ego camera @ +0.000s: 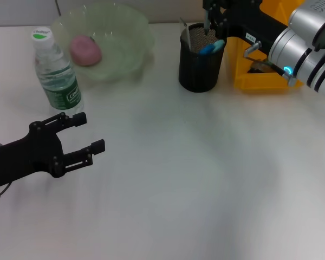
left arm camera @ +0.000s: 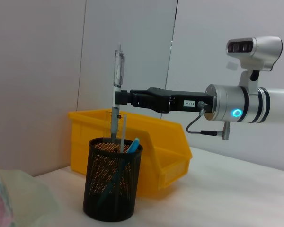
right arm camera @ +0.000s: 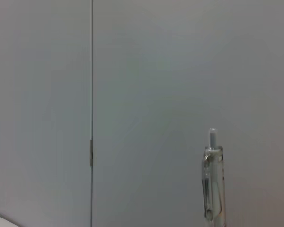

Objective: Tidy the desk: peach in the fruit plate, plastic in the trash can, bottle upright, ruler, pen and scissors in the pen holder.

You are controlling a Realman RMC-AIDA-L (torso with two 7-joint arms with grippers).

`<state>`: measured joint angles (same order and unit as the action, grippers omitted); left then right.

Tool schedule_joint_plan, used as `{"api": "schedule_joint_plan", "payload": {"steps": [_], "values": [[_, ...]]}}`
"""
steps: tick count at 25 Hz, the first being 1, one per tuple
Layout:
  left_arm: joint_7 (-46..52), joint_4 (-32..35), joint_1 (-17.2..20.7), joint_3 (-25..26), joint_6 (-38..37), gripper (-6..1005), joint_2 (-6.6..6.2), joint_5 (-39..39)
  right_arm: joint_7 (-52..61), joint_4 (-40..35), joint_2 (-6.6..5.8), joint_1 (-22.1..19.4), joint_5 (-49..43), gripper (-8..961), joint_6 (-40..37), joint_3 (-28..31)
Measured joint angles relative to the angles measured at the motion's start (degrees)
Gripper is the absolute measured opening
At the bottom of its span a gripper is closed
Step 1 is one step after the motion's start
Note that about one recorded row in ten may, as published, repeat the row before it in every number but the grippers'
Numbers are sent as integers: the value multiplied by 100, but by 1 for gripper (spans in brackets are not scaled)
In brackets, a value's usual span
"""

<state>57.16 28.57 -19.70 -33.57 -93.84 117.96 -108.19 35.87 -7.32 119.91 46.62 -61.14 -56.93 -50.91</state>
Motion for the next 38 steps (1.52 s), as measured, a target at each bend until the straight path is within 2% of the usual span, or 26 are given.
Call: {"api": "schedule_joint_plan", "payload": {"steps": [18, 25, 29, 32, 38], "values": [[85, 35, -16, 0, -29, 790, -14, 0, 17, 60, -3, -37, 7, 293, -37, -44], [73, 35, -16, -40, -39, 790, -18, -6, 77, 59, -3, -131, 6, 487, -247, 6], [75, 33, -16, -53, -73, 790, -8, -22, 468, -75, -11, -403, 29, 625, -824, 24], [80, -11, -18, -60, -218, 790, 1, -33, 1342, -399, -58, -813, -6, 736, -1611, -66], [84, -37, -47, -167, -683, 790, -43, -56, 3400, -1363, -95, -1719, -903, 817, -2994, -359]]}}
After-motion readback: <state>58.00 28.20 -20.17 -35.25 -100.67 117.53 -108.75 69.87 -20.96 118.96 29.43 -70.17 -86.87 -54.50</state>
